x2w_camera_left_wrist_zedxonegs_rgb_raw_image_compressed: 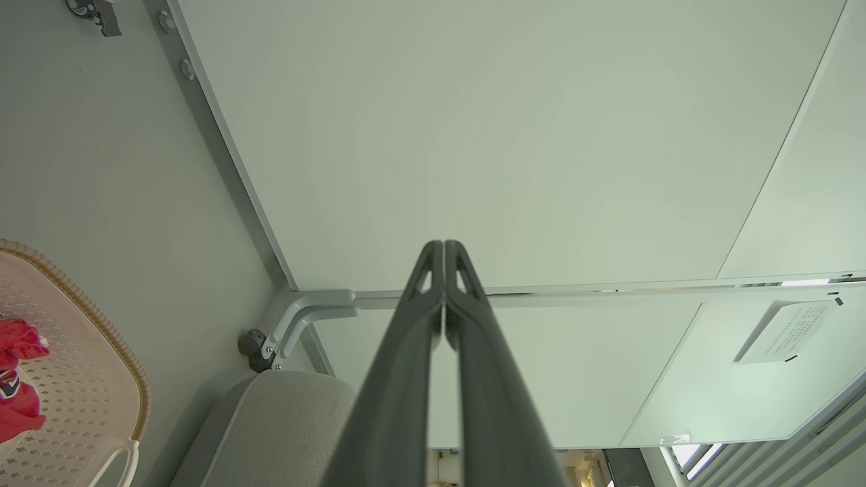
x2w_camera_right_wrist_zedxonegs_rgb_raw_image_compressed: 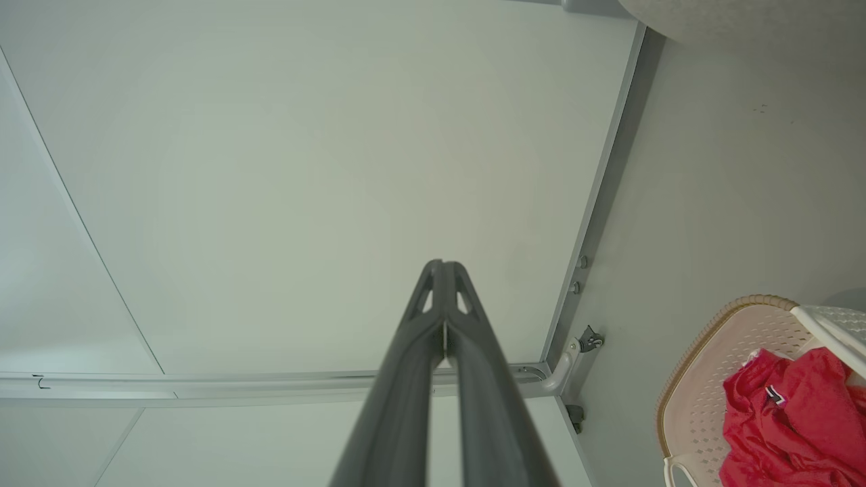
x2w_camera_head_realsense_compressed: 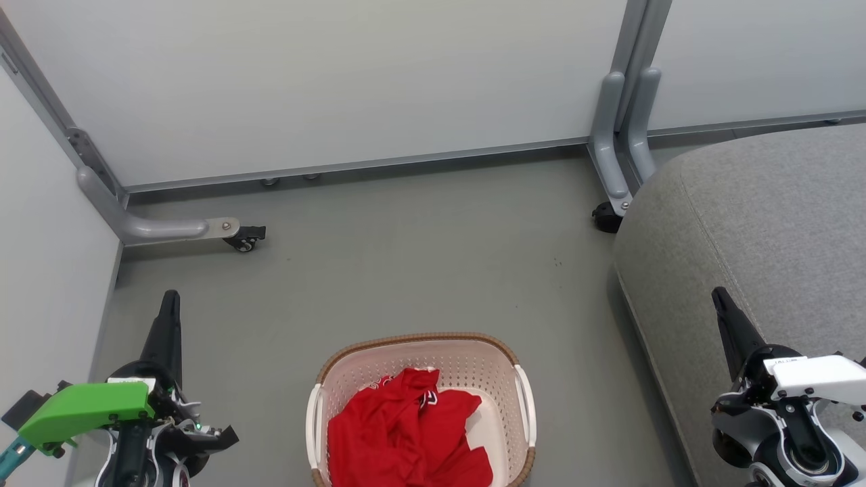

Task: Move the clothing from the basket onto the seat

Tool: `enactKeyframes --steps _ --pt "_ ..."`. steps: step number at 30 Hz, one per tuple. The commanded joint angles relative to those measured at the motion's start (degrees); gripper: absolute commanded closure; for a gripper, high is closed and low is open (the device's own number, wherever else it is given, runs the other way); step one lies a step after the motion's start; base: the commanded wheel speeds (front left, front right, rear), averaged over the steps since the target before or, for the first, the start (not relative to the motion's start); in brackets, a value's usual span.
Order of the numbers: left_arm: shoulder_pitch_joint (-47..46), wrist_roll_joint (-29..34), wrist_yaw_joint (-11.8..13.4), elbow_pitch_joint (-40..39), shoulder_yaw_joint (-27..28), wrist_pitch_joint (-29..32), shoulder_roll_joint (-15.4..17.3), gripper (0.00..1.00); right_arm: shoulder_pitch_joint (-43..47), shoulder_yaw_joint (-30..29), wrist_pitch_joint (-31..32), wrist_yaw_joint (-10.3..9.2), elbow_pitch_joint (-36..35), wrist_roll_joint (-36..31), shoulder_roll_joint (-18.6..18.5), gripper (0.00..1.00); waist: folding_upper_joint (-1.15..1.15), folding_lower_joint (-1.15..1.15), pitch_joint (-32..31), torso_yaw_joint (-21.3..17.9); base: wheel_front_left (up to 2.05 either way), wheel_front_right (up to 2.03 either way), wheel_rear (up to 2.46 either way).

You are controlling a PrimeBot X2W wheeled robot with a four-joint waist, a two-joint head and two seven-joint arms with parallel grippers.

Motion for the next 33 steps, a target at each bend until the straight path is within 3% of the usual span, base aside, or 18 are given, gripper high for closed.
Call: enactKeyframes --steps 1,16,17,33 --pt "0.8 0.0 0.1 -0.2 0.1 0.1 0.0 1.0 -0.6 -0.1 -0.3 0.0 0.0 -0.1 -0.2 1.0 0.0 0.0 0.0 0.0 0.0 0.0 0.0" --pt "0.8 0.0 0.1 -0.2 0.1 0.1 0.0 1.0 -0.6 -0.1 -0.3 0.0 0.0 -0.1 -0.2 1.0 0.0 0.0 0.0 0.0 0.0 0.0 0.0" --pt "0.0 0.0 0.0 0.0 0.0 0.0 0.0 0.0 0.0 0.0 0.0 0.0 0.0 0.0 0.0 0.0 0.0 0.0 0.0 0.0 0.0 0.0 0.0" --pt "0.1 4.3 -1.1 1.4 -1.5 -3.6 -0.3 0.0 1.9 -2.6 0.0 0.0 1.1 -9.0 4.6 0.0 0.0 0.0 0.1 0.2 0.0 0.0 0.0"
